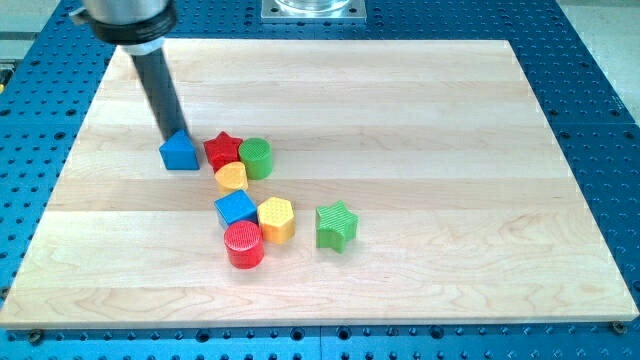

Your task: Place the green circle at the bottom left of the triangle

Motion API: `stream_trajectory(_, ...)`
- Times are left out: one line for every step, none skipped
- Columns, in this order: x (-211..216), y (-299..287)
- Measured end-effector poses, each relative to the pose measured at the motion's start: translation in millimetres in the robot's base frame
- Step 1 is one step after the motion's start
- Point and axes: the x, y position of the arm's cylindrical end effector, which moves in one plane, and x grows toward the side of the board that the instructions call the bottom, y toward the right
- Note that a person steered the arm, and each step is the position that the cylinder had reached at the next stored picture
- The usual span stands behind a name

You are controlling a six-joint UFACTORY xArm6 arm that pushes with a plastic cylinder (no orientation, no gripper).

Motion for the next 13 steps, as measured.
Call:
stream_trajectory(2.6,43.6)
stream_trajectory(24.7,47.4)
stream_trajectory(36.5,47.4)
stream_trajectory(18.2,93.8)
stream_trajectory(18.6,113.7)
stream_trajectory(26.0,154.3)
stream_trajectory(56.9,174.6)
stream_trajectory(71.9,157.1)
stream_trajectory(66.5,144.6)
stream_trajectory(51.9,143.2)
stream_trajectory(38.5,141.6)
stream_trajectory(64.1,154.1)
stream_trajectory(95.5,115.9)
